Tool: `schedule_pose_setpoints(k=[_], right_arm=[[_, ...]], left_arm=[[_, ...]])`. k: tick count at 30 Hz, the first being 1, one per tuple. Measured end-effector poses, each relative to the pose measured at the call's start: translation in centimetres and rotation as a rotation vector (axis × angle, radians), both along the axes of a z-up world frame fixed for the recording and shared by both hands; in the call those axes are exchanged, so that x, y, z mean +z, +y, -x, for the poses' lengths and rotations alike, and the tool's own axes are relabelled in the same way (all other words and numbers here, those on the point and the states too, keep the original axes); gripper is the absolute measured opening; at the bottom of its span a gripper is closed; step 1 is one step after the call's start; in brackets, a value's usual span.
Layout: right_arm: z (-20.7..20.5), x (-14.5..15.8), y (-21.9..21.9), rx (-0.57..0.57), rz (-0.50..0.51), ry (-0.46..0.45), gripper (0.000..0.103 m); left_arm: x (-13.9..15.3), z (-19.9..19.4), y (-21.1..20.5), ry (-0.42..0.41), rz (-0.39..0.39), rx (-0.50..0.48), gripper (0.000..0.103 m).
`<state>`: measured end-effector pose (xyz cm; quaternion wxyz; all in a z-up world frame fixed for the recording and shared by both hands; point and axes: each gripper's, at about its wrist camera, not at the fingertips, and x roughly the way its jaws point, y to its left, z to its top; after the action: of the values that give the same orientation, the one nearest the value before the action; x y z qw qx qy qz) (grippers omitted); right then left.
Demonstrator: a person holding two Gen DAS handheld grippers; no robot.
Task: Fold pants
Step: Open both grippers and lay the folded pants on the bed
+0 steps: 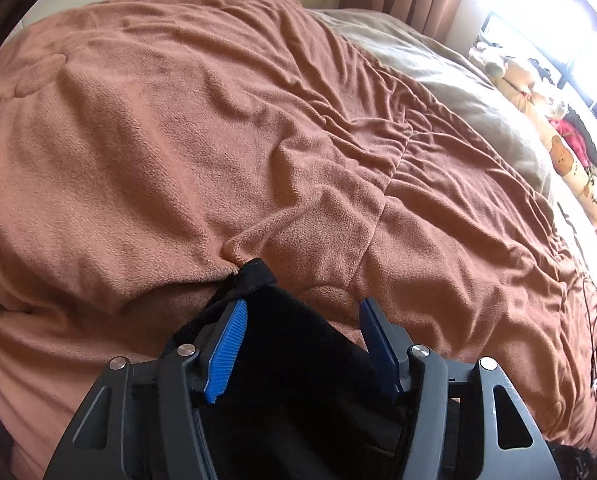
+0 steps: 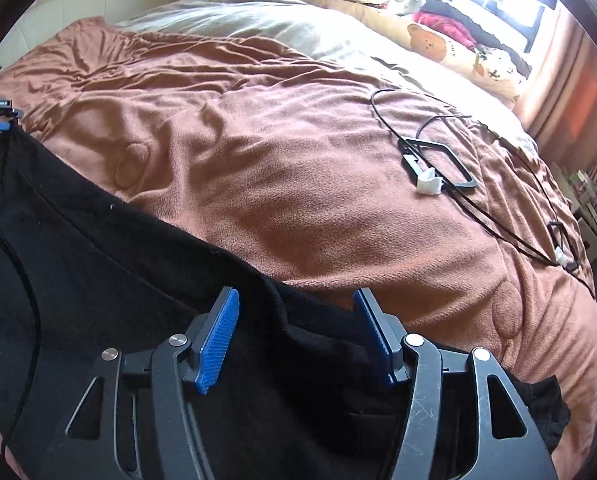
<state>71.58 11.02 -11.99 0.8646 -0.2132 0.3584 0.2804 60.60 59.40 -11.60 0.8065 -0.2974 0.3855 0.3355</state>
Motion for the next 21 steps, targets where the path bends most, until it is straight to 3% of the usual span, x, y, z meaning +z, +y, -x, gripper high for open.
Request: schedule_pose_setpoints(k=[3, 21], right_arm=[[1.5, 1.0, -1.7, -0.004, -0.044, 0.018, 0.058], [12.1, 6.6, -12.7, -0.099, -0.206, 0.060, 0.058]], left_arm=[[1.2, 1.2, -0.6, 0.016, -0.029, -0.005, 0.061], [7.0, 12.5, -5.0, -0.031, -0.007, -0.075, 0.063]])
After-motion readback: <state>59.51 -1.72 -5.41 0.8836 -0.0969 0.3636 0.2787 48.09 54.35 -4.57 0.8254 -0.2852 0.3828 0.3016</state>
